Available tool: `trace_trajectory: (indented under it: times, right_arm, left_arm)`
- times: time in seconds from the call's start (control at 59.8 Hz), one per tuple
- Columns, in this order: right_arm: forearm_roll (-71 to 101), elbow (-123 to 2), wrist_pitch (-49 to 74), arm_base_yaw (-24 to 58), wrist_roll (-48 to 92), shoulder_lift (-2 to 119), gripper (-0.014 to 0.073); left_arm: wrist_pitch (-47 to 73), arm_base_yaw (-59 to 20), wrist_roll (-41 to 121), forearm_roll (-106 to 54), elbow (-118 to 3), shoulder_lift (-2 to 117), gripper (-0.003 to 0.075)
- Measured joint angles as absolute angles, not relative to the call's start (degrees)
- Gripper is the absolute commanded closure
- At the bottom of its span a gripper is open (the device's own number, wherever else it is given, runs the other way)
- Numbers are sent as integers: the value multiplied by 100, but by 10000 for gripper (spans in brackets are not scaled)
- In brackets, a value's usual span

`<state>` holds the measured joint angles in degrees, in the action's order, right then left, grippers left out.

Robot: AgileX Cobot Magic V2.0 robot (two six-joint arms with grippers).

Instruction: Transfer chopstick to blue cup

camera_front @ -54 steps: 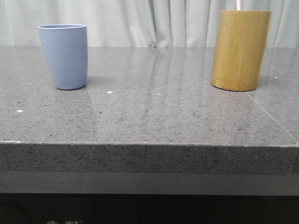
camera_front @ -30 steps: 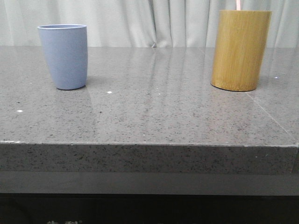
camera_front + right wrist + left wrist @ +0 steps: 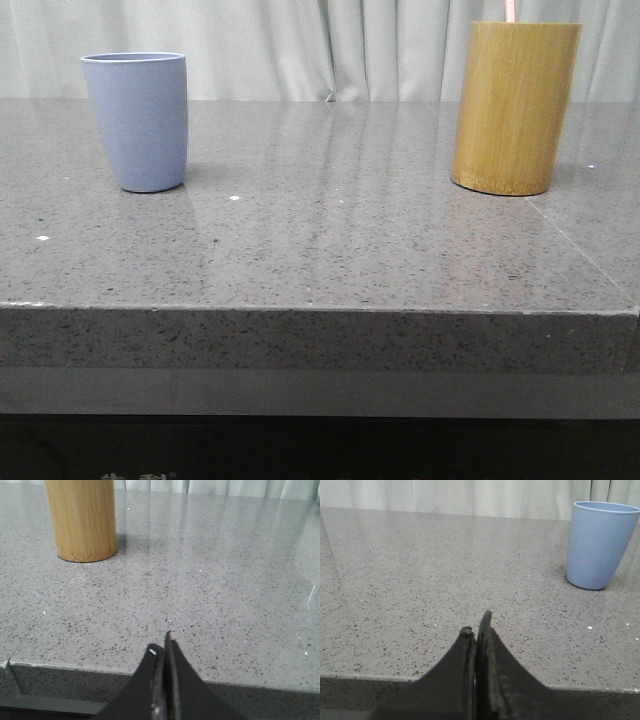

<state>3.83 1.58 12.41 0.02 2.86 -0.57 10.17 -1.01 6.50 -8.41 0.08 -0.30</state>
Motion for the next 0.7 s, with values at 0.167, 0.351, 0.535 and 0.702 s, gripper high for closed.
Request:
trace_trajectory:
  times: [0.167, 0.351, 0.535, 0.702]
  right_arm:
    - [383, 158, 1241, 2, 286, -57, 662]
    - [383, 158, 1125, 2, 286, -57, 662]
    - [383, 158, 982, 2, 286, -57, 662]
    - [383, 158, 979, 2, 286, -57, 662]
  left_arm:
    - [1017, -101, 650, -841, 8, -30, 739]
    - [1017, -101, 650, -841, 8, -30, 739]
    - [993, -101, 650, -841, 8, -30, 739]
    - [981, -101, 650, -841, 8, -30, 739]
